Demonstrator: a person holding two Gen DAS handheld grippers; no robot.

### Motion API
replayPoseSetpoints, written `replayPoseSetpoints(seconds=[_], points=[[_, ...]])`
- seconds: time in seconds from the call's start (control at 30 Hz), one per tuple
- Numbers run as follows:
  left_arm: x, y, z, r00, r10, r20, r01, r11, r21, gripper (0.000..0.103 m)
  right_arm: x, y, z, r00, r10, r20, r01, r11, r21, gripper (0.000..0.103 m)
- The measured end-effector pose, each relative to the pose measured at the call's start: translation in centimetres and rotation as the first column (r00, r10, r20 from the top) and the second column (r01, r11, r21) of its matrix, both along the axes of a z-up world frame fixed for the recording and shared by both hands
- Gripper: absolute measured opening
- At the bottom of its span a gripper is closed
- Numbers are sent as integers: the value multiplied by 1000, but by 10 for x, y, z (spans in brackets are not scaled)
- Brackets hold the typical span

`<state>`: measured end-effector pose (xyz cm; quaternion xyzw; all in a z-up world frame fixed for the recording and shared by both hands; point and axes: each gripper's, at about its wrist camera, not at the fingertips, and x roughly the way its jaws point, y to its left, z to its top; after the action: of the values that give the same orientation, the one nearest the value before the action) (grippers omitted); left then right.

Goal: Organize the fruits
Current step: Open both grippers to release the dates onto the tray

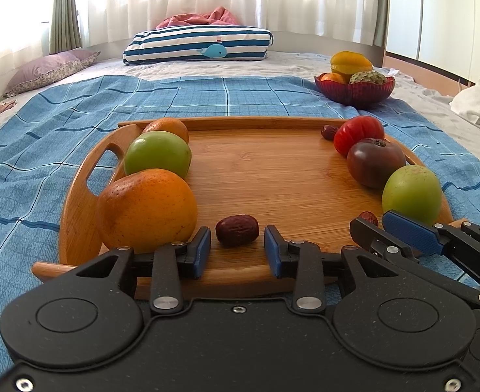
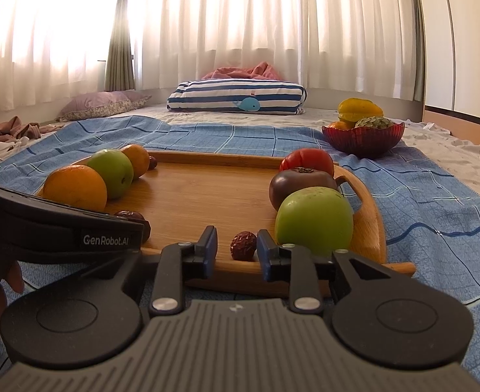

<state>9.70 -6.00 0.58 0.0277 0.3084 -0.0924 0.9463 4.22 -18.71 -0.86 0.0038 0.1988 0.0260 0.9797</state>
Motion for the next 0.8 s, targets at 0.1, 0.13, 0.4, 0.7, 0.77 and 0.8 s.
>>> replayPoseSetpoints(seconds=[0.1, 0.13, 0.4, 0.7, 0.77, 0.8], points=[[-1, 1, 1, 1000, 2, 2, -2, 1000, 2, 38, 0, -1, 0, 1000, -2, 2, 2, 1000, 6, 47], [-1, 0, 1, 1000, 4, 2, -4, 1000, 3, 39, 0, -1, -1, 1000, -4, 2, 4, 1000, 6, 48], [-5, 5, 4, 1000, 7, 3, -7, 1000, -10, 43, -3, -5, -1, 1000, -10, 14, 9, 999, 38, 54], [-16, 12, 10, 1000, 10, 5, -10, 1000, -27, 51, -12, -5, 5, 1000, -17, 13, 16, 999, 51, 62], [-19, 14, 12, 1000, 10, 9, -9, 1000, -27, 54, -15, -6, 7, 1000, -27, 6, 26, 998, 62, 65], [-21, 14, 12, 1000, 9, 11, -9, 1000, -26, 56, -16, -7, 7, 999, -31, 5, 31, 997, 65, 66]])
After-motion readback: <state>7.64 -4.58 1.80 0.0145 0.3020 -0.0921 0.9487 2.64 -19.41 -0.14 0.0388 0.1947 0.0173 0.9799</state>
